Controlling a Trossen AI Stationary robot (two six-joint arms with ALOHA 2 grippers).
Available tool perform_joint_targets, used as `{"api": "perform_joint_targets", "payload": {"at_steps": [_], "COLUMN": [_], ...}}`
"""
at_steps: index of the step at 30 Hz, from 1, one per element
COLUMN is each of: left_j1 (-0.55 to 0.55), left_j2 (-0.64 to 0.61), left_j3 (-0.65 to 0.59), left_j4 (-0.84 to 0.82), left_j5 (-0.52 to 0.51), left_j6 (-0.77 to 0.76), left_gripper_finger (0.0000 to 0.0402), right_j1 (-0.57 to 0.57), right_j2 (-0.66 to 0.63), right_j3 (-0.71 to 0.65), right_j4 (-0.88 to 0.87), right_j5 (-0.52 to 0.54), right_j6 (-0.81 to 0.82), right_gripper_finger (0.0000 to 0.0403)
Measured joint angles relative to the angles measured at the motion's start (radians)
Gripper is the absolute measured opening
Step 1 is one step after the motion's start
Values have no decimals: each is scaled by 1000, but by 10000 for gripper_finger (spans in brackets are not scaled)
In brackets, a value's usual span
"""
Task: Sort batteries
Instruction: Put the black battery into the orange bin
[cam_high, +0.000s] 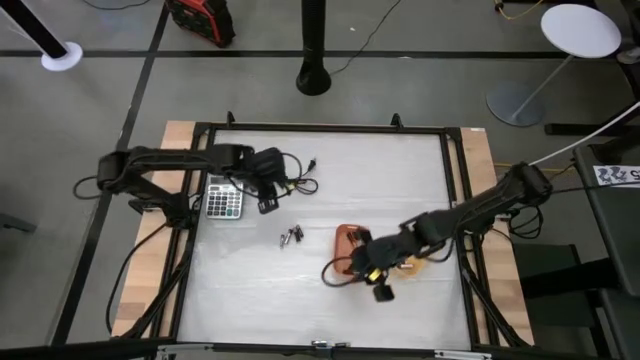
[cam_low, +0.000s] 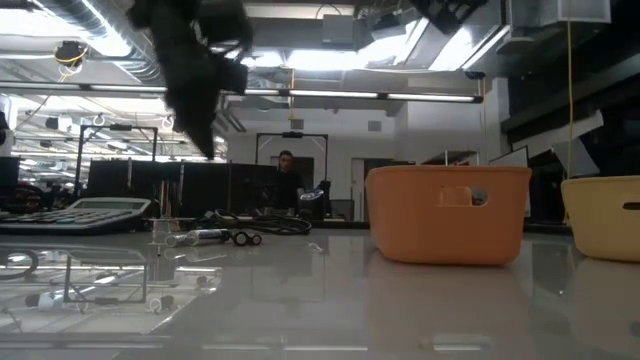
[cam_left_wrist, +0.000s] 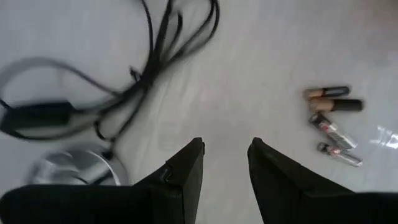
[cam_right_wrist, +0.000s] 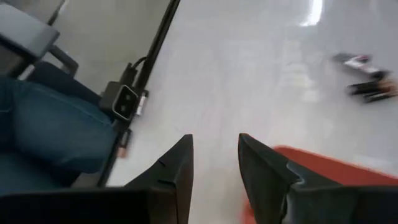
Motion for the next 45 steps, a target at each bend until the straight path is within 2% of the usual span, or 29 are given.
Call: {"api": "perform_joint_targets", "payload": {"at_steps": [7, 14, 21, 29, 38, 45], "left_j1": [-40, -105, -174, -236, -250, -250], "left_j2": [-23, -23, -22, -22, -22, -21], "left_j3": [-207, -297, -310, -310, -310, -310], "left_j4": [153, 291, 398, 494, 511, 512], "left_j5": [4, 5, 5, 5, 4, 4], "left_j6": [-60, -111, -161, -179, -232, -265], "left_gripper_finger": [117, 117, 117, 117, 117, 117], "right_j1": [63, 157, 238, 301, 359, 363], "right_j2": [111, 222, 310, 392, 479, 535], "right_j3": [0, 0, 0, 0, 57, 92], "right_j4": [84, 270, 307, 394, 396, 386], "right_j5": [-13, -10, 95, 155, 243, 277], "right_j6": [216, 302, 355, 365, 344, 324], "right_gripper_finger": [122, 122, 122, 122, 122, 122]}}
